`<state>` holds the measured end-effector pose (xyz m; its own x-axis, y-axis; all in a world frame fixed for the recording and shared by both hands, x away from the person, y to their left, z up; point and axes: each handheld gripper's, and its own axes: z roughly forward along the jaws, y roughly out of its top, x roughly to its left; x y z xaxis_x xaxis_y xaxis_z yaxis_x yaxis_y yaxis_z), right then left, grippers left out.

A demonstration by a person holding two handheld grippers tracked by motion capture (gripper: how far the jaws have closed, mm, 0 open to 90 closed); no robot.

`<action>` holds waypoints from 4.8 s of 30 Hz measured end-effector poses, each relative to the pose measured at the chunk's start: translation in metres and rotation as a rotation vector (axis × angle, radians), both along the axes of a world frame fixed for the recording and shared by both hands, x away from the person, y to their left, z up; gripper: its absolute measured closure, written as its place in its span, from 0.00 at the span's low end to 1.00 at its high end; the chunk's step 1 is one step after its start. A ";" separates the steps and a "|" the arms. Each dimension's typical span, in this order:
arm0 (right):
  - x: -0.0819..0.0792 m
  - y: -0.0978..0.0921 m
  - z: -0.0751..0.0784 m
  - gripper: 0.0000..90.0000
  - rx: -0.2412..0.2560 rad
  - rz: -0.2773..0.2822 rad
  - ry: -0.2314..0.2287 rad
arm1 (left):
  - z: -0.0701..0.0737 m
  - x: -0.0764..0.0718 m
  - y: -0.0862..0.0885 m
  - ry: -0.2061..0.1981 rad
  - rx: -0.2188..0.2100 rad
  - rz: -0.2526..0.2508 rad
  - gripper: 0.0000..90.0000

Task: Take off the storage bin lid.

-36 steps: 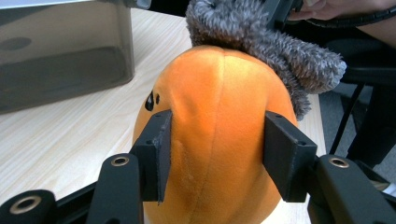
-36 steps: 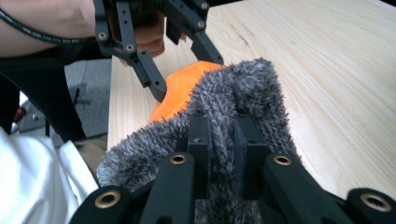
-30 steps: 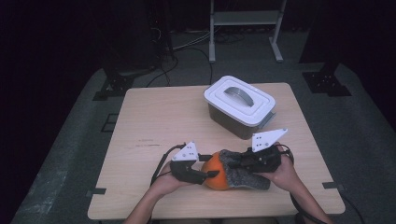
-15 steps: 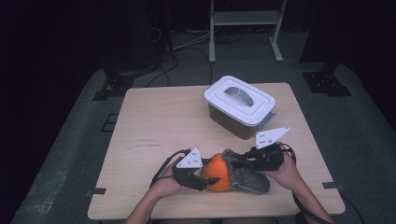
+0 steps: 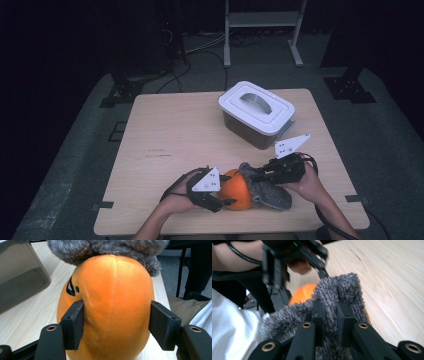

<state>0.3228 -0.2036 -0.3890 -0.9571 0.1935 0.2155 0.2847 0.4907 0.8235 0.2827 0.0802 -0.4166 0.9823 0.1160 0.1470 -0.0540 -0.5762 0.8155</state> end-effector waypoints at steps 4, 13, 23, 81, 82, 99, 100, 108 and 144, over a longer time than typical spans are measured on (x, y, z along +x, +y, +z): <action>0.002 -0.006 -0.001 0.87 -0.011 -0.033 -0.004 | 0.006 0.001 0.002 -0.007 -0.004 0.010 0.42; -0.001 0.005 -0.001 0.87 0.021 -0.025 -0.016 | 0.014 0.007 0.017 0.017 -0.031 0.056 0.45; -0.009 0.008 0.013 0.87 0.039 -0.040 -0.086 | 0.019 0.011 0.020 0.034 -0.068 0.115 0.45; -0.009 0.004 0.015 0.86 0.019 -0.038 -0.072 | 0.009 0.002 -0.003 -0.058 -0.034 0.131 0.51; -0.010 0.009 0.017 0.86 0.012 -0.030 -0.083 | 0.009 0.002 -0.003 -0.066 -0.030 0.140 0.52; 0.004 0.015 -0.003 0.86 -0.033 -0.077 -0.056 | 0.010 0.006 0.000 -0.031 -0.020 0.213 0.45; 0.004 0.016 -0.007 0.86 -0.043 -0.069 -0.042 | 0.011 0.006 0.001 -0.011 -0.040 0.202 0.43; 0.006 0.011 -0.014 0.85 -0.095 -0.025 0.006 | 0.012 0.012 0.010 0.035 -0.062 0.222 0.39; 0.001 0.015 -0.019 0.85 -0.115 0.015 0.008 | 0.001 0.014 0.012 0.196 -0.005 0.059 0.35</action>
<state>0.3237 -0.1885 -0.4085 -0.9585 0.2029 0.2005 0.2829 0.5862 0.7591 0.2969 0.0926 -0.4151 0.9836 0.1741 -0.0467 0.1394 -0.5698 0.8099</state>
